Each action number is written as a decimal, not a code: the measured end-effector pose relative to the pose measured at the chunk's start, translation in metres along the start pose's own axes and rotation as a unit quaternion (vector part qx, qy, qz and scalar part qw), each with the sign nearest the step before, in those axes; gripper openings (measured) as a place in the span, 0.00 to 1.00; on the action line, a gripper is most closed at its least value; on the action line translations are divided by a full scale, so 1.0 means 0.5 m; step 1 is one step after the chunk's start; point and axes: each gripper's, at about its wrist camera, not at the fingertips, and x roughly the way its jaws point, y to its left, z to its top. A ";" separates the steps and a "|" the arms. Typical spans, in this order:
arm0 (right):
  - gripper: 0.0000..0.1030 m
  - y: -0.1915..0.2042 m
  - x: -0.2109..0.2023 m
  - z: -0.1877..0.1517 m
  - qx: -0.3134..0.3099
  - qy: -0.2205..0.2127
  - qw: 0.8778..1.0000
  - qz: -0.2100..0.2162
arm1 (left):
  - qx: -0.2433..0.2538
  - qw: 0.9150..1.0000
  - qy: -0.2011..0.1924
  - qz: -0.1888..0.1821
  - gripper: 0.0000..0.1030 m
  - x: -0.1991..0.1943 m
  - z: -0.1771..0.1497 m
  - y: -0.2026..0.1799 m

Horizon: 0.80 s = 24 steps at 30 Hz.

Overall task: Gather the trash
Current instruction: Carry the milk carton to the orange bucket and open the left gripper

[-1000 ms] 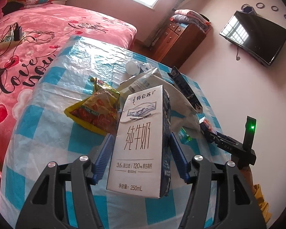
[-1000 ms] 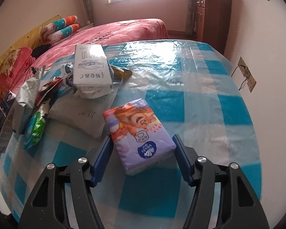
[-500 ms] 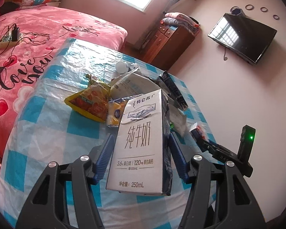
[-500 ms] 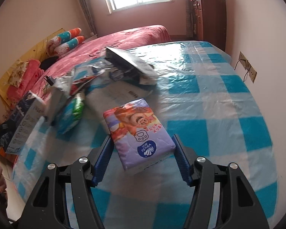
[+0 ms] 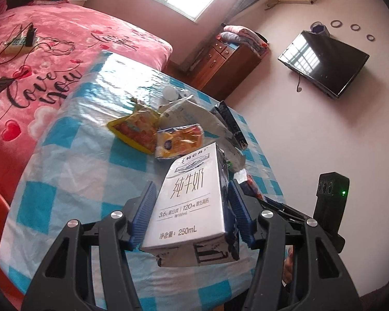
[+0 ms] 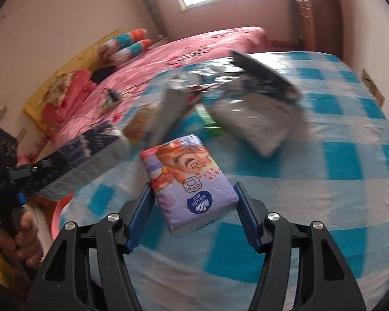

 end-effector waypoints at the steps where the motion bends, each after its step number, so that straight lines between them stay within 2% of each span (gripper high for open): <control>1: 0.61 0.020 0.005 0.001 -0.008 0.004 1.000 0.007 | -0.003 1.000 -0.004 0.003 0.57 -0.012 -0.003 0.009; 5: 0.61 0.096 0.030 0.006 -0.032 0.021 0.998 0.040 | -0.013 1.000 -0.022 0.018 0.57 -0.061 -0.011 0.043; 10: 0.61 0.226 0.079 0.002 -0.080 0.051 0.990 0.100 | -0.034 0.996 -0.042 0.065 0.57 -0.145 -0.033 0.120; 13: 0.61 0.313 0.115 -0.001 -0.121 0.072 0.982 0.128 | -0.054 0.991 -0.055 0.105 0.57 -0.197 -0.054 0.175; 15: 0.61 0.367 0.140 -0.005 -0.146 0.083 0.975 0.144 | -0.067 0.986 -0.062 0.143 0.57 -0.231 -0.072 0.215; 21: 0.62 0.513 0.217 -0.023 -0.210 0.114 0.952 0.190 | -0.102 0.968 -0.062 0.222 0.57 -0.289 -0.117 0.318; 23: 0.63 0.558 0.249 -0.040 -0.228 0.125 0.945 0.199 | -0.117 0.960 -0.058 0.248 0.57 -0.299 -0.134 0.357; 24: 0.65 0.574 0.264 -0.050 -0.236 0.131 0.941 0.203 | -0.126 0.953 -0.057 0.270 0.57 -0.304 -0.143 0.376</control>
